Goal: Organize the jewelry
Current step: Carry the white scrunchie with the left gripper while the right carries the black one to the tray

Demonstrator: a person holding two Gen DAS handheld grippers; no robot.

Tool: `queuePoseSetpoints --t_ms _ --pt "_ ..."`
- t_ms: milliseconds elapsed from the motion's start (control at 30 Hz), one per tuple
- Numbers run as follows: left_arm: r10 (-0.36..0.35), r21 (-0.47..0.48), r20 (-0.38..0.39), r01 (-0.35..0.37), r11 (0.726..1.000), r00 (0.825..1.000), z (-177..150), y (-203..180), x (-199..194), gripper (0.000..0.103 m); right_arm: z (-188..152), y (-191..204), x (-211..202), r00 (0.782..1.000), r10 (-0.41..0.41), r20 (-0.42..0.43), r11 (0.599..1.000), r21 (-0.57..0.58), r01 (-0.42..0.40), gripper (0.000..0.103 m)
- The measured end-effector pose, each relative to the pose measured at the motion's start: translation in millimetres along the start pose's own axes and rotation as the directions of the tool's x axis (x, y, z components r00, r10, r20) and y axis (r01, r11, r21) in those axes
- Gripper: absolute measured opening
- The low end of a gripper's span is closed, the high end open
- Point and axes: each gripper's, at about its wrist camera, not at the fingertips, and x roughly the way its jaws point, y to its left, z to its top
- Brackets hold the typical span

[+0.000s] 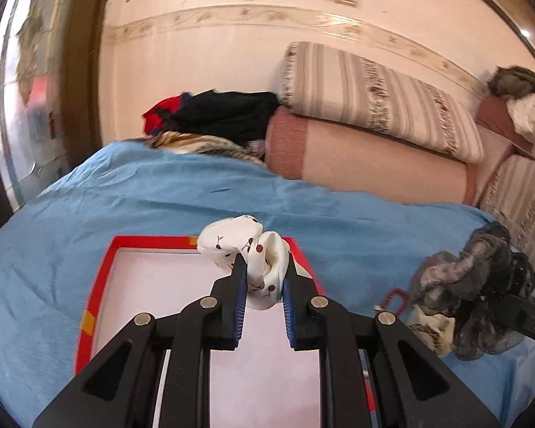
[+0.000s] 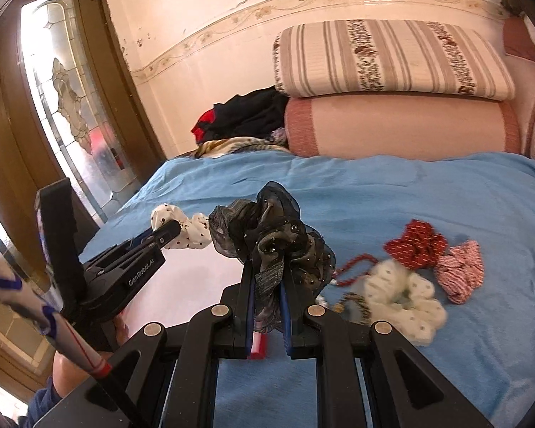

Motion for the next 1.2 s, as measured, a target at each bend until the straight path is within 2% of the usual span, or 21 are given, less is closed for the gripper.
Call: queuePoseSetpoints --t_ms 133,333,433,600,1000,1200 --pt "0.048 -0.037 -0.024 -0.049 0.998 0.999 3.3 31.2 7.9 0.016 7.2 14.3 17.6 0.999 0.031 -0.018 0.999 -0.004 -0.031 0.013" --pt "0.057 -0.109 -0.107 -0.068 0.992 0.993 7.2 75.2 31.7 0.016 17.5 37.8 57.8 0.994 0.084 -0.065 0.996 0.001 -0.084 0.013" --pt "0.077 -0.112 -0.130 -0.092 0.990 0.988 14.8 90.8 47.1 0.016 26.8 47.7 80.8 0.990 0.111 -0.092 0.994 0.022 -0.109 0.013" --pt "0.043 -0.189 -0.183 -0.078 0.979 0.982 20.4 122.1 73.5 0.016 41.2 60.9 119.1 0.980 0.140 -0.142 0.990 0.050 -0.134 0.013" --pt "-0.040 -0.245 -0.240 -0.021 0.969 0.970 13.9 139.3 104.4 0.016 48.9 62.4 200.1 0.946 0.221 -0.238 0.965 0.195 -0.176 0.013" --pt "-0.018 -0.232 -0.284 -0.051 0.971 0.959 9.8 138.9 110.9 0.016 44.0 55.3 215.5 0.940 0.215 -0.263 0.964 0.212 -0.161 0.013"
